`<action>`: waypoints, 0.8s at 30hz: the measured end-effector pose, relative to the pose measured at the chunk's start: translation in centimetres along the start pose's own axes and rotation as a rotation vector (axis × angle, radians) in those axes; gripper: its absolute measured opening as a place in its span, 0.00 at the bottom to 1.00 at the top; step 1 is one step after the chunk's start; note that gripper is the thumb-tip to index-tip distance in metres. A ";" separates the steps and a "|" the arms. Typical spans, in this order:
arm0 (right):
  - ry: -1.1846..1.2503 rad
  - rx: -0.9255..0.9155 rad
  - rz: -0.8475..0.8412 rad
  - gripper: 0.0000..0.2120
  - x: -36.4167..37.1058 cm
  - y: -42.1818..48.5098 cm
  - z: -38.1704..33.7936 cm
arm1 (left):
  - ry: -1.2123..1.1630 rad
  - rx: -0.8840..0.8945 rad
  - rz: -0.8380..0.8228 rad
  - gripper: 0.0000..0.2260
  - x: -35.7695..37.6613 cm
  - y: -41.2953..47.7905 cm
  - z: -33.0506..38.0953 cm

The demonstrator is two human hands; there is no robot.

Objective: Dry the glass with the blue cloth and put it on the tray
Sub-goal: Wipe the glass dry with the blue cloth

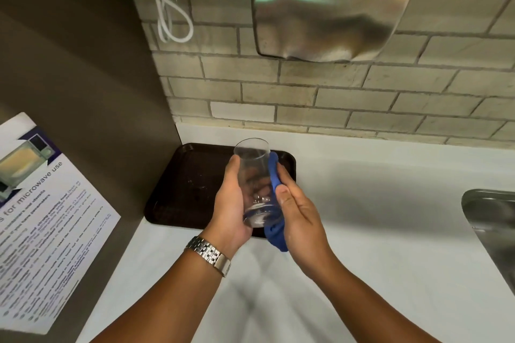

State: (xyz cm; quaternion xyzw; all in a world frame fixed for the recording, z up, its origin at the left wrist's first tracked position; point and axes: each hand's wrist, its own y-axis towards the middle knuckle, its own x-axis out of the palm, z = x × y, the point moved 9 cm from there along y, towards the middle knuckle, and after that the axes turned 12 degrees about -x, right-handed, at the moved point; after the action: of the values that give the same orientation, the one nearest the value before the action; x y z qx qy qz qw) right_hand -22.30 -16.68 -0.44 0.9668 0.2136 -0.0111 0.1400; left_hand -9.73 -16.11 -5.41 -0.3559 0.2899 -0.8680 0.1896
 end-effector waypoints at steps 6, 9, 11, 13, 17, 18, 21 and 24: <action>-0.326 -0.291 -0.105 0.22 0.1 -0.8 -2.1 | -0.032 -0.097 0.014 0.35 0.1 -0.2 0.0; -0.043 -0.143 -0.069 0.20 -0.7 0.3 -0.9 | -0.024 -0.098 0.026 0.34 0.4 -0.4 -0.2; 0.089 -0.058 -0.056 0.19 -0.4 0.4 -0.2 | -0.046 -0.087 0.036 0.31 0.3 -0.4 -0.5; -0.033 -0.142 -0.069 0.20 -0.3 0.0 -0.5 | -0.069 -0.090 0.050 0.31 0.2 -0.4 -0.8; -0.399 -0.419 -0.122 0.23 -0.2 -1.1 -1.4 | -0.138 -0.154 0.029 0.35 0.2 -0.3 -1.6; -0.364 -0.427 -0.094 0.23 -0.5 -1.1 -1.3 | -0.146 -0.144 0.046 0.34 0.1 -0.4 -1.7; 0.112 -0.146 0.056 0.19 -1.0 -0.7 0.4 | -0.156 -0.034 0.158 0.33 -0.5 -0.3 -1.6; 0.408 0.139 0.181 0.21 0.1 -2.0 2.7 | -0.058 0.157 0.241 0.36 -0.6 -1.4 0.5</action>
State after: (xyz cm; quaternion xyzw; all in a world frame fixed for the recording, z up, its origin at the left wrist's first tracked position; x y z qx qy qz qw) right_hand -22.91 -15.64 -3.52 0.9715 0.1488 0.1826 0.0275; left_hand -9.17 -14.91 -4.50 -0.3274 0.2561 -0.8484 0.3279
